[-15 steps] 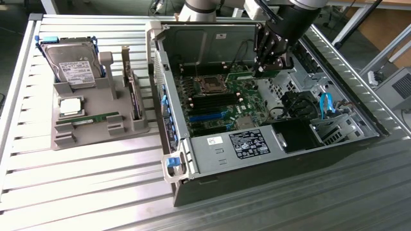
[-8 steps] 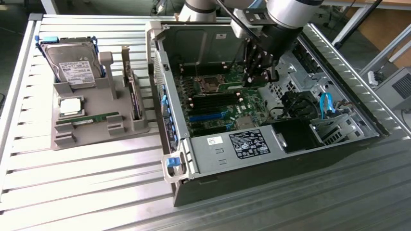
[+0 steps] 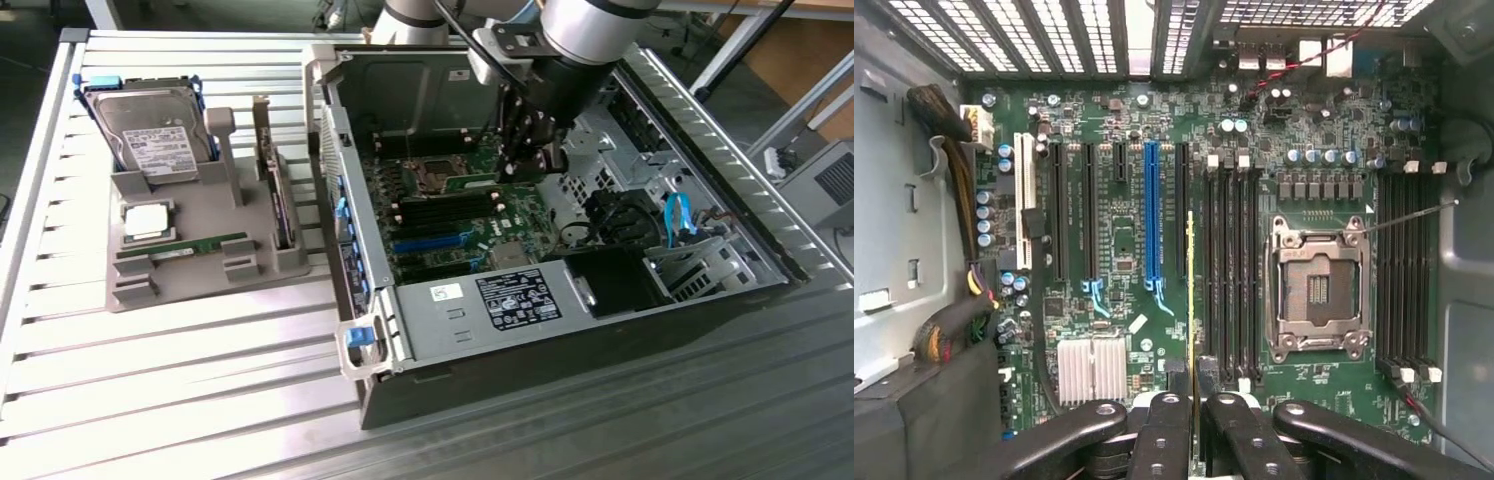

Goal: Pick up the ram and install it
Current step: 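Insert the ram into the slot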

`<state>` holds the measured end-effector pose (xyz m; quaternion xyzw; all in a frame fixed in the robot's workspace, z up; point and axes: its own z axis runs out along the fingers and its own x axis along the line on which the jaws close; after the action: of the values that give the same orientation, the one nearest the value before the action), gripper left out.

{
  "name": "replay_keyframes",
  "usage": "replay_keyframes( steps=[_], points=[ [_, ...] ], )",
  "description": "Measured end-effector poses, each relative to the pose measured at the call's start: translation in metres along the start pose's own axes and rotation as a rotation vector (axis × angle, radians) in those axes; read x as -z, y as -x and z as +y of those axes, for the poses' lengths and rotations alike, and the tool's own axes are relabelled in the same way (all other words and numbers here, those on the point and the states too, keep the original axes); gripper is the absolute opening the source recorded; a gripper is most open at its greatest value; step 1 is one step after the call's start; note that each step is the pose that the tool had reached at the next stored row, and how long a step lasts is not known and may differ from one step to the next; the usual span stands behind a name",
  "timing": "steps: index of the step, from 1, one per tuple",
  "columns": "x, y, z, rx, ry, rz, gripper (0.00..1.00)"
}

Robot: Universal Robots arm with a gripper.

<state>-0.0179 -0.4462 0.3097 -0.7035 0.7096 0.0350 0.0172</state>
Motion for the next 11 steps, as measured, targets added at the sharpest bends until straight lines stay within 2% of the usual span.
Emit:
replay_keyframes(
  steps=[6,11],
  points=[
    [-0.0091,0.002,0.0091,0.000,0.0000,0.0000,0.12],
    [-0.0188,0.002,0.0122,0.000,0.0000,-0.0001,0.12]
  ],
)
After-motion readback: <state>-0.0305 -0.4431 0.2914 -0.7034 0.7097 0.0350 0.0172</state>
